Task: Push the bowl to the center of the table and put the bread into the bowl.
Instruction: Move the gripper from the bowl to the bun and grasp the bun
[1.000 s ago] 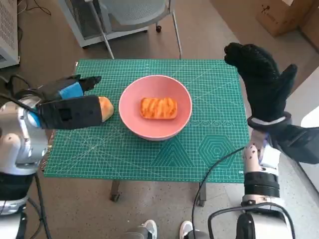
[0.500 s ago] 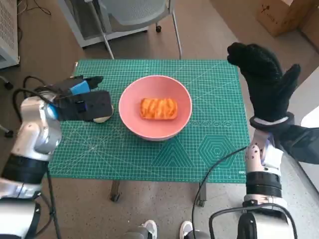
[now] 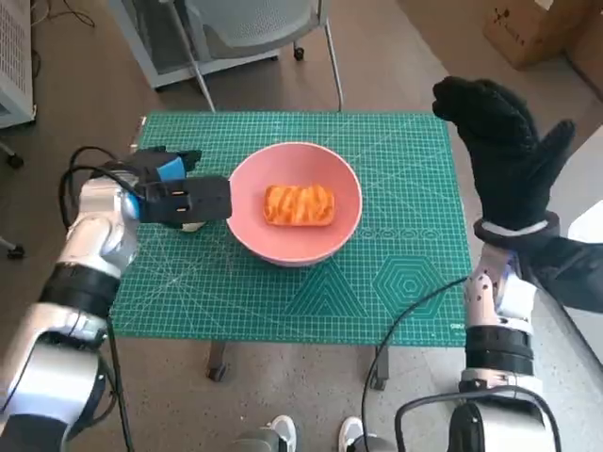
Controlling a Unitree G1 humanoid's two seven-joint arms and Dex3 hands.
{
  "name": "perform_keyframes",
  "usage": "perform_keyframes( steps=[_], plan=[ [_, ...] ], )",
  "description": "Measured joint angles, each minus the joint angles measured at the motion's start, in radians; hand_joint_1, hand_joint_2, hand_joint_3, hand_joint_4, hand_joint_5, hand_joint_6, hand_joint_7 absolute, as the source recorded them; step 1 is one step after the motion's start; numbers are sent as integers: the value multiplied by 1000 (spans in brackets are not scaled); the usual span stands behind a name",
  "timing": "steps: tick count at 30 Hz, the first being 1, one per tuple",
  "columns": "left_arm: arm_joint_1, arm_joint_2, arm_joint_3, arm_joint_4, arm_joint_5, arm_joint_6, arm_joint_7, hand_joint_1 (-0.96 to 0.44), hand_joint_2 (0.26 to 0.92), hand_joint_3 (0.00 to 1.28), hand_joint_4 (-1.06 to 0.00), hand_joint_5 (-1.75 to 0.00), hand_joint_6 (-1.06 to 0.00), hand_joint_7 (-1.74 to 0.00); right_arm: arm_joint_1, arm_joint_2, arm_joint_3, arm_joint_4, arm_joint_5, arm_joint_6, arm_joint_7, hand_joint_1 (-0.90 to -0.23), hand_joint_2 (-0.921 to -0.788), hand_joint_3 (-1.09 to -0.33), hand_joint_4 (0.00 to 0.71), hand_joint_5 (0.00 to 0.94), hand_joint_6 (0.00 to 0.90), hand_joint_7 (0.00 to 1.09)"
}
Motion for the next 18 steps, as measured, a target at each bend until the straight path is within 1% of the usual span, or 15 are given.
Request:
perform_keyframes(
  steps=[4, 8, 17, 18],
  plan=[
    [-23, -30, -27, 98, 4, -35, 45, -260, 701, 7, 1, 1, -149, -15, 5, 0, 0, -8, -1, 2, -5, -645, -921, -572, 261, 3, 425, 13],
    [-35, -54, -47, 169, 5, -59, 71, -246, 720, 15, -5, -2, -180, -27, 8, -1, 0, -15, -2, 5, -10, -643, -921, -573, 261, 3, 425, 12],
    [-50, -72, -76, 244, 5, -95, 98, -195, 747, 20, -62, -16, -263, -45, 14, -4, 3, -28, -3, 12, -19, -638, -921, -576, 260, 1, 425, 10],
    [-51, -72, -79, 249, 5, -98, 99, -172, 759, 23, -79, -16, -284, -45, 15, -5, 3, -30, -3, 13, -19, -637, -921, -576, 260, 1, 424, 9]
  ],
)
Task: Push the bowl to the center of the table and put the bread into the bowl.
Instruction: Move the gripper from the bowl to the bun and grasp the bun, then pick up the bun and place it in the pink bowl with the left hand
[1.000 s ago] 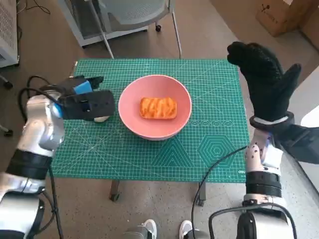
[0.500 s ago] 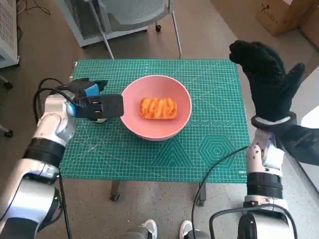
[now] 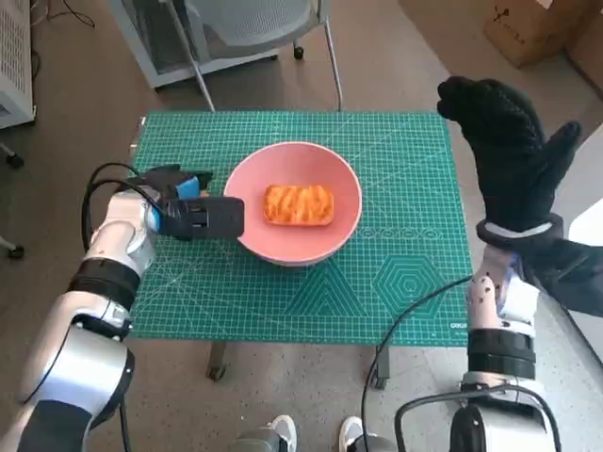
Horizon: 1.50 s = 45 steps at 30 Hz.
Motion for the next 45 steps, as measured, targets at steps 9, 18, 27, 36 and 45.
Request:
perform_keyframes(
  steps=[9, 18, 27, 36, 45],
  plan=[
    [-10, -3, -11, 33, -2, -1, 1, -19, 831, 45, -187, -24, -377, -40, 6, -1, 2, -15, -1, 10, -3, -626, -921, -579, 259, 0, 423, 7],
    [-11, -19, -19, 50, -4, 8, 61, 143, 896, 98, -523, -538, -519, -43, 18, -1, 6, -32, -2, 11, -9, -620, -921, -579, 258, 0, 423, 6],
    [-3, -29, -40, 65, 20, -1, 220, 110, 920, 162, -580, -1334, -598, -819, 23, -2, 10, -47, -2, 12, -10, -619, -921, -577, 258, 0, 419, 3],
    [13, -23, -42, 69, 27, -31, 312, 5, 921, 125, -592, -1211, -599, -1238, 23, -4, 10, -47, -2, 13, -10, -614, -921, -574, 258, 0, 418, 2],
    [15, -12, -40, 68, 27, -37, 327, 1, 920, 116, -626, -1150, -584, -1290, 23, -4, 12, -43, -1, 14, -9, -615, -921, -572, 258, 0, 418, 2]
  ],
)
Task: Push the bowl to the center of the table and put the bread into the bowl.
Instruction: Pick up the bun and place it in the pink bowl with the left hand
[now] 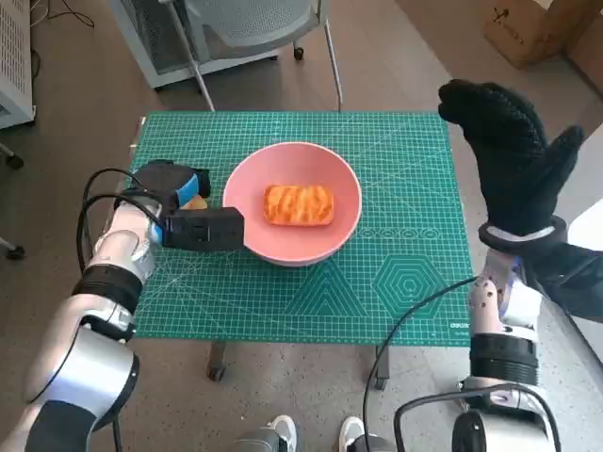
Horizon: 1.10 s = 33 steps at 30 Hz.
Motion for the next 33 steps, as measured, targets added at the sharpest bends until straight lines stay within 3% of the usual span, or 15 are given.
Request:
perform_keyframes(
  steps=[19, 33],
  plan=[
    [21, 57, 65, -109, -42, -7, -23, 1, 920, 92, -663, -1230, -603, -1154, -1, 1, 0, 16, 4, 6, 15, -630, -921, -567, 262, 1, 420, 2],
    [133, 197, 216, -547, -96, 55, -144, 1, 920, 74, -671, -1185, -631, -1162, -2, 2, 0, 15, 4, 7, 20, -633, -921, -570, 261, 0, 414, 0]
  ],
)
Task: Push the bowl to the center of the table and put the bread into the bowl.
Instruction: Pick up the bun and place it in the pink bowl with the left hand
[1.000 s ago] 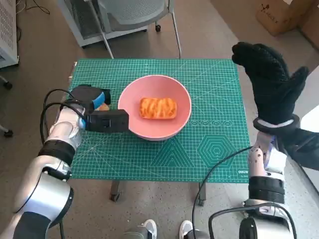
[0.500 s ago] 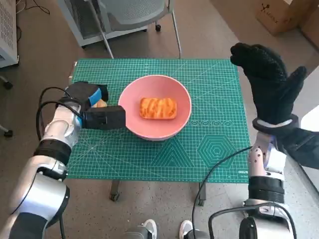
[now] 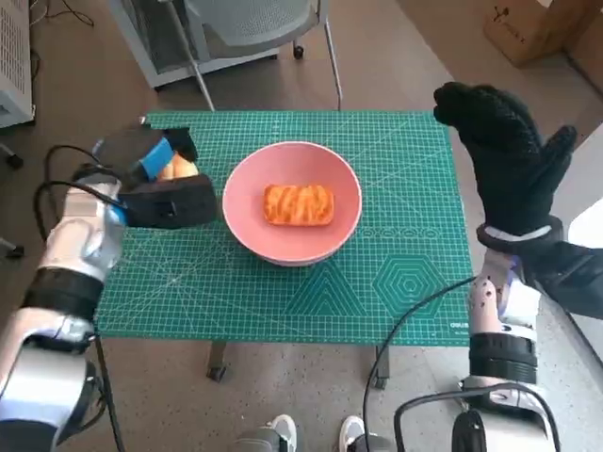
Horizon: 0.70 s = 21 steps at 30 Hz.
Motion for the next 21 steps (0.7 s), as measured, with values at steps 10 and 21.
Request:
perform_keyframes(
  steps=[10, 21],
  plan=[
    [93, 30, 118, -367, -5, 120, -66, 2, 920, 47, -705, -1122, -656, -1160, 0, 1, 0, 0, 0, 0, 0, -636, -921, -567, 261, 1, 411, 0],
    [109, -44, 142, -720, 38, 176, -93, 3, 913, 16, -760, -1084, -702, -1088, -2, 4, 2, 0, 7, 10, 4, -639, -921, -571, 260, 0, 409, 0]
  ],
)
